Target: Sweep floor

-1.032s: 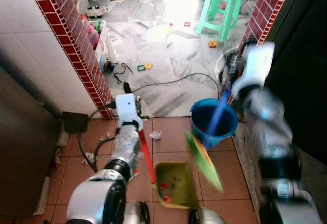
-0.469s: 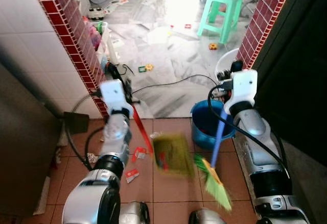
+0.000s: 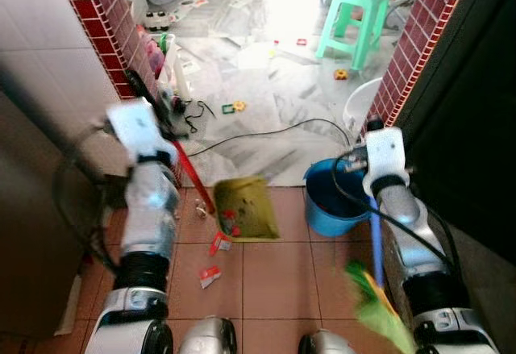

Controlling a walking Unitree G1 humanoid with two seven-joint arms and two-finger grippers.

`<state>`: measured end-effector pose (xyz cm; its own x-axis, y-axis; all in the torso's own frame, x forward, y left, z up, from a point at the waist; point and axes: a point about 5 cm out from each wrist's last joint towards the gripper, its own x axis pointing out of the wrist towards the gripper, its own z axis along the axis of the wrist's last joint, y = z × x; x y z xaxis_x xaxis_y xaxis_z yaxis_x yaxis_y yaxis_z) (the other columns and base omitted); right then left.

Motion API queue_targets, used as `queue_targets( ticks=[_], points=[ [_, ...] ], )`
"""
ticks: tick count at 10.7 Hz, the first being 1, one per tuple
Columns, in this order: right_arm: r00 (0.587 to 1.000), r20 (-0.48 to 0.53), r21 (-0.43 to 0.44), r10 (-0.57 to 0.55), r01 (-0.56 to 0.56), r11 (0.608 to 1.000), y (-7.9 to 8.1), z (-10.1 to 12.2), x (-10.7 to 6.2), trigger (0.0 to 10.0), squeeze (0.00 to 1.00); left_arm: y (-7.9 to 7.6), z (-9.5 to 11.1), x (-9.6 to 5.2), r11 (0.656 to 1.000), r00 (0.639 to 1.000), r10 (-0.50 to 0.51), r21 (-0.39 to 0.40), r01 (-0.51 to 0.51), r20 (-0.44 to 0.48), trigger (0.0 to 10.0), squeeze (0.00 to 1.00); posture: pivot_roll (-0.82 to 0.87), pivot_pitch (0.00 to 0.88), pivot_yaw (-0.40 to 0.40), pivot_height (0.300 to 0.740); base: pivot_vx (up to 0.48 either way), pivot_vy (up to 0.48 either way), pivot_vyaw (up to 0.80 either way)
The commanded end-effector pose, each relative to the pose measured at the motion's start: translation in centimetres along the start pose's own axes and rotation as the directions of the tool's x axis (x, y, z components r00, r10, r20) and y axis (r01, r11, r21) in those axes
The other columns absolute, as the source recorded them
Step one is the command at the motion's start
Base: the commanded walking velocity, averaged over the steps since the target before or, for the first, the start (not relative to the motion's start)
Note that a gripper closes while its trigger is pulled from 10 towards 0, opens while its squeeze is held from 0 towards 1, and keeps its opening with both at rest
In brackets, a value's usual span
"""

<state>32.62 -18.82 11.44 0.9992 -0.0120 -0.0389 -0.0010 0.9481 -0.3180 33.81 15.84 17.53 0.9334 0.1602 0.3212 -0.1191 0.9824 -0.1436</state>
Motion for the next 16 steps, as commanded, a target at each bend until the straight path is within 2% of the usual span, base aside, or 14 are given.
queue_targets(
  ticks=[1,3,5,8,11,16],
  points=[
    [0.999,-0.039,0.006,0.005,-0.005,1.000,0.3,-0.8,-0.1,10.0,0.00,-0.1,2.7,0.7,0.999,0.996,0.010,-0.035,-0.007,0.091,10.0,0.00,-0.08,0.018,0.045,0.740,0.000,0.000,0.00],
    [0.998,-0.063,0.021,0.008,-0.007,1.000,0.8,-1.1,0.0,10.0,0.00,-1.2,4.9,1.7,0.996,0.992,-0.018,-0.090,0.030,0.127,10.0,0.00,-0.07,0.018,0.036,0.740,0.000,0.000,0.00],
    [0.998,-0.064,0.026,0.006,-0.005,1.000,0.9,-1.0,0.2,10.0,0.00,-2.1,6.4,2.4,0.991,0.989,-0.026,-0.126,0.045,0.145,10.0,0.00,-0.08,0.019,0.038,0.740,0.000,0.000,-0.78],
    [0.998,-0.064,0.033,0.020,-0.018,0.999,1.3,-1.3,-0.2,10.0,0.00,-2.5,9.6,3.6,0.984,0.977,-0.012,-0.172,0.050,0.213,10.0,0.00,-0.08,0.026,0.042,0.740,0.000,0.000,-0.24],
    [0.998,-0.058,0.034,0.032,-0.030,0.999,1.6,-1.1,-0.1,10.0,0.00,-2.7,9.8,3.8,0.983,0.976,-0.015,-0.178,0.055,0.218,10.0,0.00,-0.08,0.029,0.040,0.740,0.000,0.000,0.00],
    [0.998,-0.061,0.045,0.030,-0.027,0.999,1.7,-1.1,-0.1,10.0,0.00,-3.4,9.2,3.8,0.980,0.979,-0.042,-0.184,0.079,0.199,10.0,0.00,-0.09,0.035,0.045,0.740,0.384,0.000,-0.08]
  ],
)
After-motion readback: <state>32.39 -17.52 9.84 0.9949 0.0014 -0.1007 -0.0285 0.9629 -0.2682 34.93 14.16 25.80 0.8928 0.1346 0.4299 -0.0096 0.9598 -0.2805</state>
